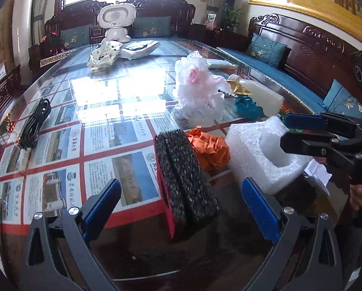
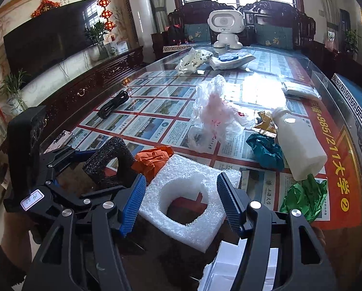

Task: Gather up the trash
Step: 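Grasp the black foam block with the left tool while the right tool grasps the white foam piece, then carry both foam pieces to the yellow bin and open both tools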

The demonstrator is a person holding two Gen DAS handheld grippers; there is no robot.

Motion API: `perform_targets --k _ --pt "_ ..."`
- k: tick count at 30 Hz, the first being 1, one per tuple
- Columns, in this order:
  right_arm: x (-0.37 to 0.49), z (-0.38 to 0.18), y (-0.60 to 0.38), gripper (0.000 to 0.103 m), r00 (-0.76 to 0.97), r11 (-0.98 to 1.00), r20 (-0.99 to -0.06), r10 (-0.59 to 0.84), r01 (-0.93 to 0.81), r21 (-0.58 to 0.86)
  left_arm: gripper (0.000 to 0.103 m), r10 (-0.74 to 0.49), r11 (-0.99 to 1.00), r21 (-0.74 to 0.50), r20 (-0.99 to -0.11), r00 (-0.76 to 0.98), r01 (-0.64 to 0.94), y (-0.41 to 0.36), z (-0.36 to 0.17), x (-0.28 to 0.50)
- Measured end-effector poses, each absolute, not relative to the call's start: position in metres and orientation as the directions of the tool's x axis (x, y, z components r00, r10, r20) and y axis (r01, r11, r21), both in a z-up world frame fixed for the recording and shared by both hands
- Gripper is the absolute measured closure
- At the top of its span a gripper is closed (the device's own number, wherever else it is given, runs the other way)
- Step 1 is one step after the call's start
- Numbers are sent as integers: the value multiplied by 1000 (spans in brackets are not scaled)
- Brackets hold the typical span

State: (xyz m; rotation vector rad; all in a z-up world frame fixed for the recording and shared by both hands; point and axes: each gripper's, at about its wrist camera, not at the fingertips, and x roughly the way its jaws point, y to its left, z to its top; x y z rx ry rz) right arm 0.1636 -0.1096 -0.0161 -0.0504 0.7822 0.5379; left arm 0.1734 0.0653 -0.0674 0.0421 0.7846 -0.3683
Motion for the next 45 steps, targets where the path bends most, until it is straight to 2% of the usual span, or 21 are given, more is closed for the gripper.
perform_targets --k 3,5,7,9,11,20,23,27,33,40,45 --pt "164 -20 -110 43 565 856 -691 451 -492 157 24 -304 934 -95 -716 628 344 65 -69 179" --pt "162 -21 -111 43 560 853 -691 457 -495 163 44 -308 935 -113 -731 609 337 70 -71 185" --pt "162 -22 -112 43 557 849 -689 464 -502 167 47 -316 934 -131 -734 601 332 73 -73 188" --pt "160 -22 -112 43 552 845 -689 470 -507 170 61 -344 926 -161 -732 588 342 75 -73 188" --pt "160 -22 -113 43 549 843 -690 472 -509 172 79 -336 930 -155 -729 596 334 75 -72 188" --pt "169 -17 -131 45 568 875 -697 438 -447 186 79 -372 921 -177 -665 647 348 76 -51 173" --pt "176 -22 -136 52 553 882 -714 429 -426 200 79 -387 913 -174 -658 646 369 70 -47 170" --pt "180 -27 -139 56 545 896 -735 402 -398 196 79 -403 905 -181 -652 642 384 64 -46 168" --pt "182 -35 -141 56 528 911 -763 373 -366 192 79 -411 902 -188 -651 638 389 62 -46 169" --pt "187 -38 -136 74 522 916 -777 352 -362 172 79 -418 900 -192 -635 649 391 65 -41 166" --pt "185 -32 -145 75 548 916 -747 378 -339 215 79 -414 904 -195 -623 663 381 72 -35 163"
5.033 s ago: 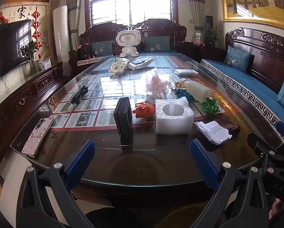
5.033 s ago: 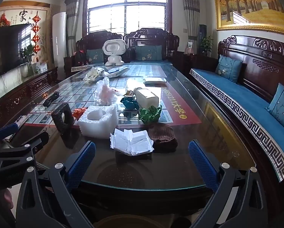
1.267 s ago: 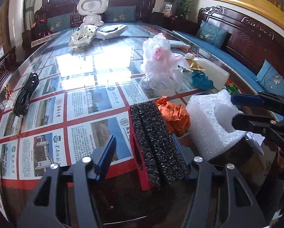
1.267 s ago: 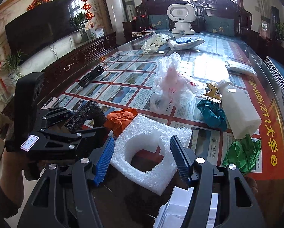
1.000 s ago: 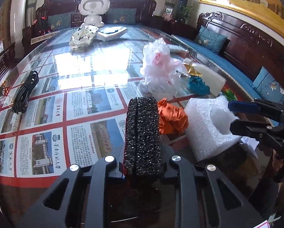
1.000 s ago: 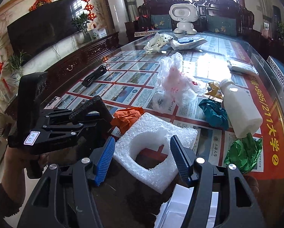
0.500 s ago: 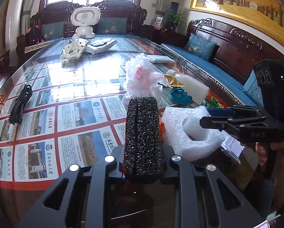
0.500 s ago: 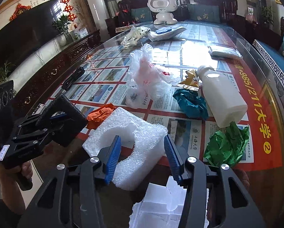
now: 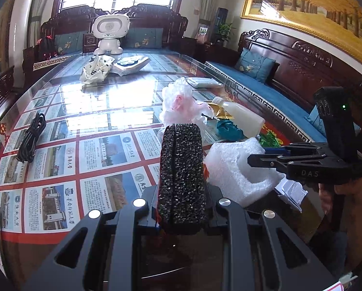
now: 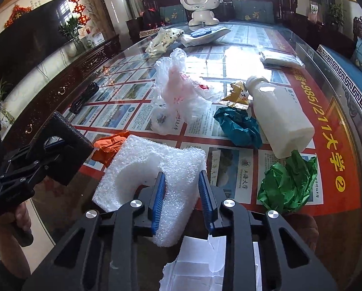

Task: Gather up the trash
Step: 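Carry both foam pieces to the yellow bin and open both tools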

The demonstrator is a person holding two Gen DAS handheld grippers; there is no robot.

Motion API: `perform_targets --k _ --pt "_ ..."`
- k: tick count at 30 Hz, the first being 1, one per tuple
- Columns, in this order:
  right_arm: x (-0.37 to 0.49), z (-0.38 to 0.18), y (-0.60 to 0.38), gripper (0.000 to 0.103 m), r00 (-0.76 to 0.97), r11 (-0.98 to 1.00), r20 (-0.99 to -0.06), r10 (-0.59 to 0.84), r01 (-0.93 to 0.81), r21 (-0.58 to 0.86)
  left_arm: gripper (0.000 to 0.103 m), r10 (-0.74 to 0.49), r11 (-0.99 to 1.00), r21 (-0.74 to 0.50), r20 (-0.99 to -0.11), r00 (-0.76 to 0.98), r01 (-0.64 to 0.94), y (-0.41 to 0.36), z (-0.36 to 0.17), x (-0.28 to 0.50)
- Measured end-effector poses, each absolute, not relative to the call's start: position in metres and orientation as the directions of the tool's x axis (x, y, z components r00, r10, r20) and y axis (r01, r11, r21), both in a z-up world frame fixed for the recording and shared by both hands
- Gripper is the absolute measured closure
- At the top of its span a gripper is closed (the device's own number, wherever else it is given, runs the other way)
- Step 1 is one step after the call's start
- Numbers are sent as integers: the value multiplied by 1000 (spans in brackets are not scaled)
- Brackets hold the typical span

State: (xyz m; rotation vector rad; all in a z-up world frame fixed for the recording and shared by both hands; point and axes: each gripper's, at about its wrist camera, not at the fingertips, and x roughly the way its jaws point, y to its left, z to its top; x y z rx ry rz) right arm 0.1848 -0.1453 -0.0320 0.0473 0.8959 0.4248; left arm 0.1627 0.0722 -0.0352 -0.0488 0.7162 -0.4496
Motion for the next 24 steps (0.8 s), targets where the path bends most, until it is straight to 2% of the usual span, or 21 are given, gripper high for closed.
perform_targets --k 8,13,17,24 --pt "164 4 -161 75 598 886 -657 459 -364 287 79 -429 898 -200 -595 680 391 76 -19 148" --pt "129 30 -164 75 623 869 -610 489 -410 277 79 -436 889 -158 -576 692 429 68 -2 116" --pt "83 45 -173 75 633 850 -572 522 -440 290 79 -431 886 -122 -570 699 447 59 7 80" --pt "-10 48 -195 75 618 827 -558 555 -486 284 79 -476 853 -122 -580 661 507 44 6 8"
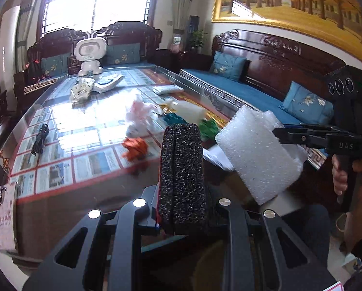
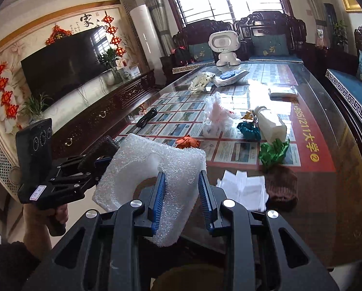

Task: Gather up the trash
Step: 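Carry both foam pieces to the yellow bin and open both tools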

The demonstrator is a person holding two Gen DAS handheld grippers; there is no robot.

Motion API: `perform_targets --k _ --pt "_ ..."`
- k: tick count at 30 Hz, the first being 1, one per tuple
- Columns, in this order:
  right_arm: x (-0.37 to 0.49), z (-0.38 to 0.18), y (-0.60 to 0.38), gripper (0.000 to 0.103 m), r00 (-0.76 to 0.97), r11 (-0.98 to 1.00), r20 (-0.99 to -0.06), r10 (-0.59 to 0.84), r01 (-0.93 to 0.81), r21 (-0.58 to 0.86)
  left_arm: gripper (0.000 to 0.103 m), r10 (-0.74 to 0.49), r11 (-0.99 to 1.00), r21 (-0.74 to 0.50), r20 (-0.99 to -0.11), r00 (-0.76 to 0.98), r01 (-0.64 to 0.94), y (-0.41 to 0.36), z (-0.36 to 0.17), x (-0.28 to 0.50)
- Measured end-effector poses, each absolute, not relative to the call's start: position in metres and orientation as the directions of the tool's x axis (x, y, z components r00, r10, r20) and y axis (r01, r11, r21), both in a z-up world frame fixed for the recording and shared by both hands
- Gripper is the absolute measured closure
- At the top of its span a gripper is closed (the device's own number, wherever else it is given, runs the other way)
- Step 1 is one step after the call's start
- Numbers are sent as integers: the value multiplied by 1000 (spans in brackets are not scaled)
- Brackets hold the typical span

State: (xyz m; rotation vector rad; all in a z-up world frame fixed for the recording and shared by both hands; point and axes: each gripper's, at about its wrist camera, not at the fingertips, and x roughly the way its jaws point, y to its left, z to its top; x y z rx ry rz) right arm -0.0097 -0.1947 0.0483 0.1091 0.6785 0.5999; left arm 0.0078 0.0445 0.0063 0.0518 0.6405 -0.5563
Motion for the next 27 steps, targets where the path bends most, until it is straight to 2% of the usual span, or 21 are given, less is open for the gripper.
perform_targets --k 5,11,20,27 --pt "-71 23 -209 75 591 828 -591 549 -483 286 79 -530 801 -142 -619 579 581 23 -18 -44" --pt "-123 -32 -229 75 560 863 -664 495 -406 300 79 -581 740 -221 -686 438 636 -2 -75 -83" --pt "-149 -112 -242 75 475 886 -750 460 -301 353 79 -529 740 -263 -797 293 620 -28 -161 -100" --pt "-144 -145 -242 75 427 893 -787 446 -267 362 79 -482 759 -239 -832 276 605 -31 -185 -102"
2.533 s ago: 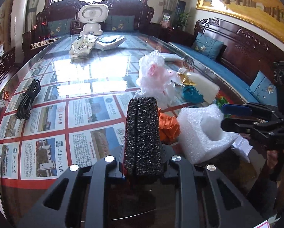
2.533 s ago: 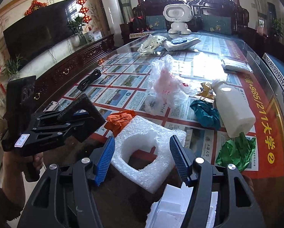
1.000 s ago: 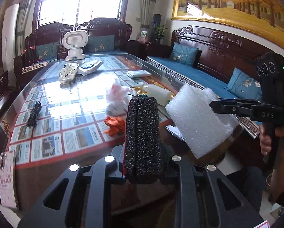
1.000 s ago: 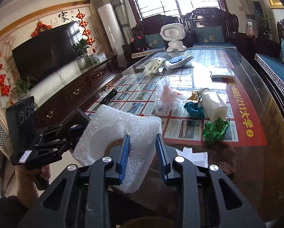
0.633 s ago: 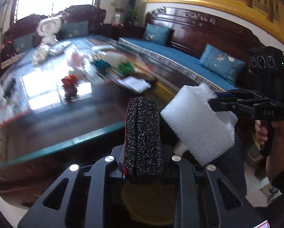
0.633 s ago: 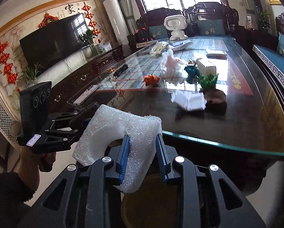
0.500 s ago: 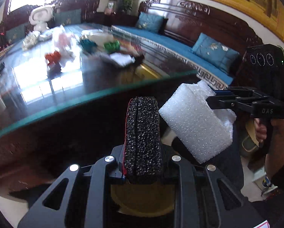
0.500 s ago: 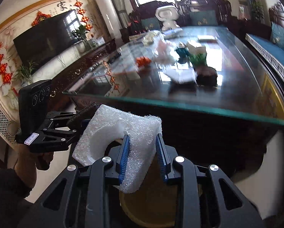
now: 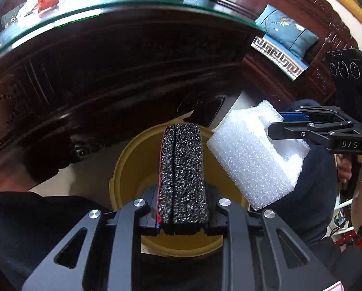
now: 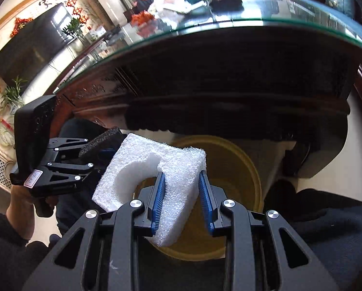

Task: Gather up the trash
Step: 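Carry both foam pieces to the yellow bin and open both tools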

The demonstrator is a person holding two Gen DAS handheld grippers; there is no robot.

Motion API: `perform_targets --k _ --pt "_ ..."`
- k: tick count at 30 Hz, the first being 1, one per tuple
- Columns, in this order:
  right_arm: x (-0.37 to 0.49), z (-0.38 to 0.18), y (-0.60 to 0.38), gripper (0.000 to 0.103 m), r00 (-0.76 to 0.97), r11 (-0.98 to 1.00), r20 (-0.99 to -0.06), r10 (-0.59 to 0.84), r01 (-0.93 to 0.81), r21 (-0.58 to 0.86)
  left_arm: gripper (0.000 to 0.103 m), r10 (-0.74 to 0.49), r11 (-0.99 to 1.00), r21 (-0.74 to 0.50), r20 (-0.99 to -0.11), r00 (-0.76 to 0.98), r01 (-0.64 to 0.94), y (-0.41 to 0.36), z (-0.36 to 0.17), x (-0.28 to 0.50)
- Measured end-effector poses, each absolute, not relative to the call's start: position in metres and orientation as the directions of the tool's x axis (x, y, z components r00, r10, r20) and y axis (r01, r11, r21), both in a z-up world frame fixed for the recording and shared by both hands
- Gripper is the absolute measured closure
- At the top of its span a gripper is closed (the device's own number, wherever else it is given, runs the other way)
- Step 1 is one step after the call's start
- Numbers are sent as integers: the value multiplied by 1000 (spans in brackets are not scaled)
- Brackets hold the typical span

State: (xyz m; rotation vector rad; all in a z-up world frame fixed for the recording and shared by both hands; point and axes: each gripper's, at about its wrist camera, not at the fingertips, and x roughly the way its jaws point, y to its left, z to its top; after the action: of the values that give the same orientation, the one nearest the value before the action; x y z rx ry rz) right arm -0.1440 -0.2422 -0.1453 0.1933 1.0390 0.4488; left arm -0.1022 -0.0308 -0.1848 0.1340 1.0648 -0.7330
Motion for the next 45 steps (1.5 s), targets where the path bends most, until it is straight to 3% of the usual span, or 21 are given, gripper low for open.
perform_targets --k 8,9,11,12,45 --pt "-139 -156 -244 72 412 898 -801 435 -261 353 77 -461 755 -223 -849 257 617 -42 -191 -97" --pt "-138 -157 -243 72 409 902 -806 428 -258 348 72 -454 757 -218 -853 257 616 -44 -192 -95" --pt "-139 -163 -243 71 402 902 -811 425 -261 344 41 -442 768 -206 -856 269 607 -45 -191 -96" --pt "-139 -163 -243 69 397 899 -810 431 -263 349 39 -436 774 -196 -855 282 603 -47 -190 -97" --pt "-135 -148 -239 66 393 880 -792 467 -293 373 44 -466 764 -206 -832 302 612 -39 -174 -83"
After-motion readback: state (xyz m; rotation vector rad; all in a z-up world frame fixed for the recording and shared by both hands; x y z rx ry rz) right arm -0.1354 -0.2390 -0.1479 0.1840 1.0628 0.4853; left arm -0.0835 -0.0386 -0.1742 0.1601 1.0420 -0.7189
